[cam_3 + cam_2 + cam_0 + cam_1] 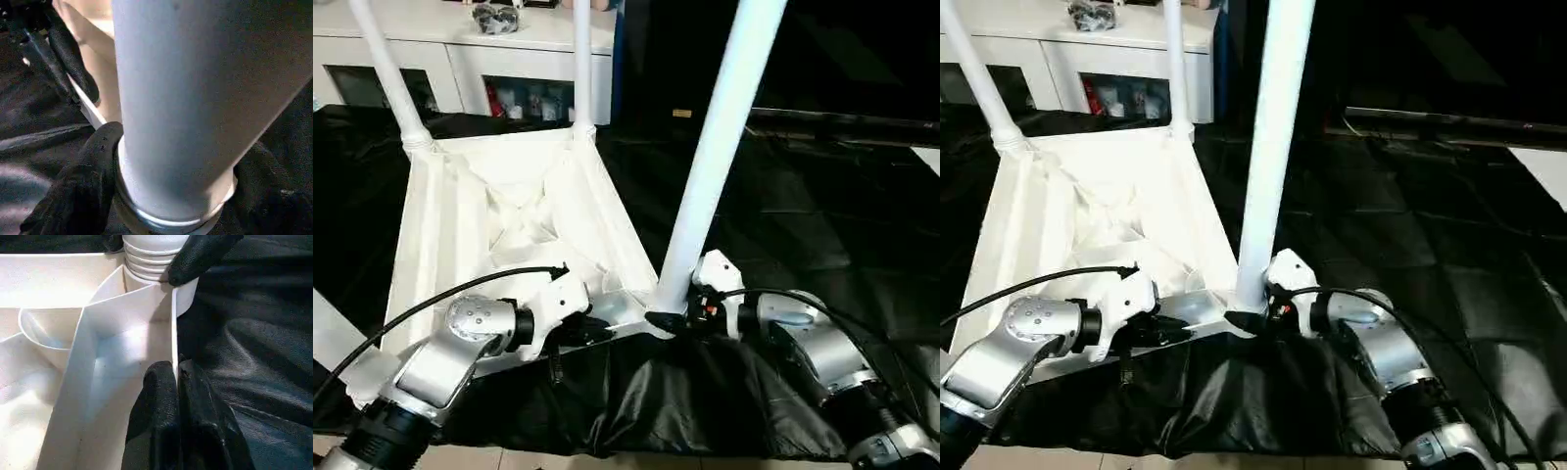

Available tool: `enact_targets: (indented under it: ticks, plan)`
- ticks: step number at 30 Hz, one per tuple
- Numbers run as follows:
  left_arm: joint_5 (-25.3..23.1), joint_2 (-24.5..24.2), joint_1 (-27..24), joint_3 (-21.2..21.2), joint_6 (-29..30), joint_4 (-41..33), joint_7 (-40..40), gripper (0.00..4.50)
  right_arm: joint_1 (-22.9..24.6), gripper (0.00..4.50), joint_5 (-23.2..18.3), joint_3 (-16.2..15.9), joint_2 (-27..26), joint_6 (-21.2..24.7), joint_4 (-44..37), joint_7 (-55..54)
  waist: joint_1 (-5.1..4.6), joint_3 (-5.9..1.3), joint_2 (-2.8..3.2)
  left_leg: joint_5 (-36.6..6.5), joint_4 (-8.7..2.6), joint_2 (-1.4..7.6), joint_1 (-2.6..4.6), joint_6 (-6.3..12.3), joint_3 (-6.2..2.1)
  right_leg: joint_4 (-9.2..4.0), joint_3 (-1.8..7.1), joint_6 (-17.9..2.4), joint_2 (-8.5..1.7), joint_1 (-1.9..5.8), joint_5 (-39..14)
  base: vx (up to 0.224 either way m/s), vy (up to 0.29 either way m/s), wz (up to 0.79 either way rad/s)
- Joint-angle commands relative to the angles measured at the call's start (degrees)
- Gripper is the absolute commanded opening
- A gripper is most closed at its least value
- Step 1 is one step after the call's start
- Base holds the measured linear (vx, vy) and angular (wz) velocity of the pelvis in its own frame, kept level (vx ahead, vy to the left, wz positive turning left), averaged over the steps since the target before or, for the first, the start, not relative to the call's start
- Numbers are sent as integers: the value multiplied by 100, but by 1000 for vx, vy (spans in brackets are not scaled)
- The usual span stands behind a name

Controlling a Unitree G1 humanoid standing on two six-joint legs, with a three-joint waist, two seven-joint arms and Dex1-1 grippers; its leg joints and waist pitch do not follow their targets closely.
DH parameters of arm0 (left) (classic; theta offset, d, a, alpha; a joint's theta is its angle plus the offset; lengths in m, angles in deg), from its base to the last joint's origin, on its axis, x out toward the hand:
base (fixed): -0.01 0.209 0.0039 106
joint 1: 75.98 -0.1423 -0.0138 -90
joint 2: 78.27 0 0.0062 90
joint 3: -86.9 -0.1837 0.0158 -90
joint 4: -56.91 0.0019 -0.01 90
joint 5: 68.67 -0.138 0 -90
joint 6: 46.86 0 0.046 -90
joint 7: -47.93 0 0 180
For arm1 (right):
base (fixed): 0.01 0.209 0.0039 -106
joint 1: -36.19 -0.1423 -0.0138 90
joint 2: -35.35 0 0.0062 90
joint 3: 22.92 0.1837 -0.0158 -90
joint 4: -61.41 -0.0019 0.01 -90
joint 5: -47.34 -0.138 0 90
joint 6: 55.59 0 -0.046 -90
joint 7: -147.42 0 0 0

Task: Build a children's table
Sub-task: Rotate leg to tighten

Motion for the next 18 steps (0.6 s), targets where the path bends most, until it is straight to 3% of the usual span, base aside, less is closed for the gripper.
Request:
enact_targets:
  ticks: [1,3,7,8,12,17,18]
  plan:
    - [-109,83,-80,73,168,84,-349,0,-90,280,181,195,-54,-86,257,-521,38,-243,29,-965,-517,355,46,81,-133,-497,304,-1359,-521,158,-591,0,0,0]
    - [-165,227,-47,113,246,114,-611,0,-64,275,219,221,-141,-110,302,-720,34,-247,27,-952,-516,355,53,61,-129,-496,304,-1366,-513,153,-557,0,0,0]
    - [-441,1202,227,163,682,264,-1906,0,193,273,349,339,-821,-4,379,-1898,38,-255,16,-835,-516,353,56,-15,-120,-496,315,-1352,-518,157,-465,0,0,0]
    - [-441,1202,227,163,682,264,-1906,0,193,273,349,339,-821,-4,379,-1898,40,-258,13,-794,-516,350,56,-8,-117,-500,319,-1339,-519,157,-421,0,0,0]
    - [-743,2084,554,15,721,673,-2871,0,187,272,539,396,-1622,-2,639,-3142,85,-282,11,-530,-493,327,48,98,-103,-495,314,-1268,-515,171,-105,0,0,0]
    - [-900,2282,618,-39,716,779,-3035,0,131,272,660,412,-1851,-64,722,-3456,102,-287,50,-553,-506,330,49,137,-103,-522,305,-1143,-516,162,-134,0,0,0]
    - [-984,2326,644,-125,664,837,-2999,0,89,328,639,425,-1975,-142,722,-3463,109,-287,79,-592,-507,329,50,121,-110,-526,305,-1136,-519,163,-175,0,0,0]
